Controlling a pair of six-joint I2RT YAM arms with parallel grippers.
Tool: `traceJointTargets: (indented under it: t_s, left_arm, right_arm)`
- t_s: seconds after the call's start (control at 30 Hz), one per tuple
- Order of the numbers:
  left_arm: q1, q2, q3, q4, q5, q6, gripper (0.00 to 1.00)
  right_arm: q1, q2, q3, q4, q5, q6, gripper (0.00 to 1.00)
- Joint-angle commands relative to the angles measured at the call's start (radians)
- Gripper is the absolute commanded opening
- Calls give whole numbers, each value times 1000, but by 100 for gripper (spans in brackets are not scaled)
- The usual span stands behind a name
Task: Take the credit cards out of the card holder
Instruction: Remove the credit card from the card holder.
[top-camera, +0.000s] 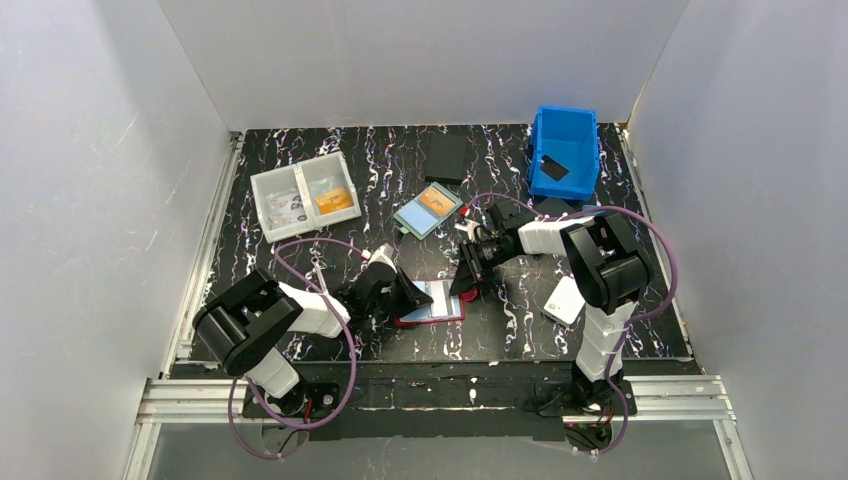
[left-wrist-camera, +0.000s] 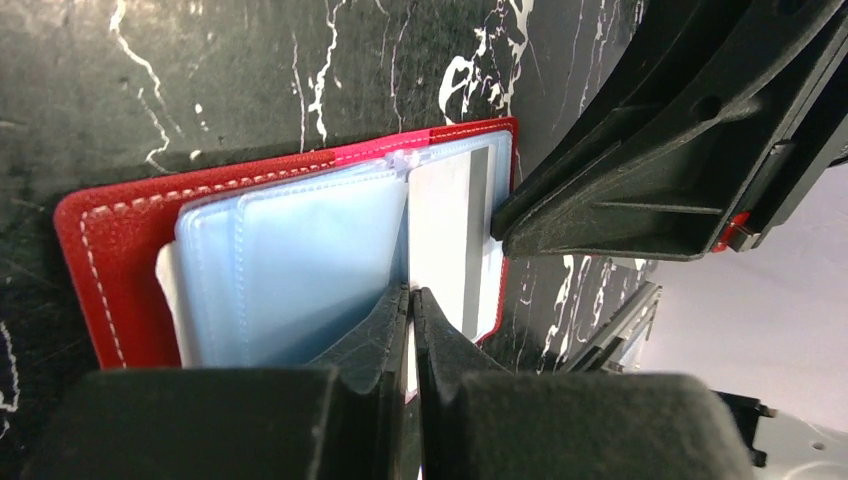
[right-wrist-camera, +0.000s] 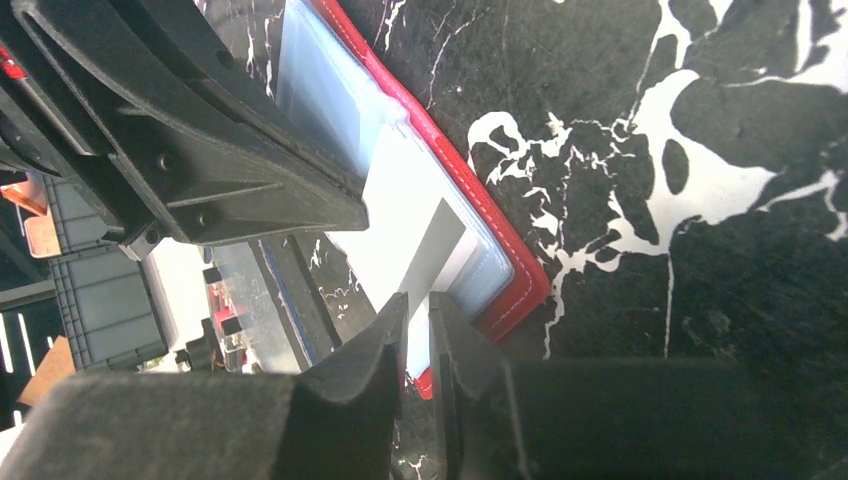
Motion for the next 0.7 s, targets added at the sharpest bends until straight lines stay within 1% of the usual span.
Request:
traceJointTargets:
  t_s: [0.0, 0.27, 0.47, 0.67]
  left_arm:
    - [21, 3, -81, -2, 37, -12, 0]
    - [43, -27, -127, 14, 50, -12, 0]
    - [52, -49, -150, 18, 58, -15, 0]
    - [54, -75, -168, 39, 69, -10, 0]
  right_arm:
    - [29, 49, 2, -37, 171, -75, 25]
    - [29, 48, 6, -47, 189, -89, 31]
    - [28, 40, 7, -52, 191, -100, 32]
    - [29, 32, 15, -62, 174, -121, 38]
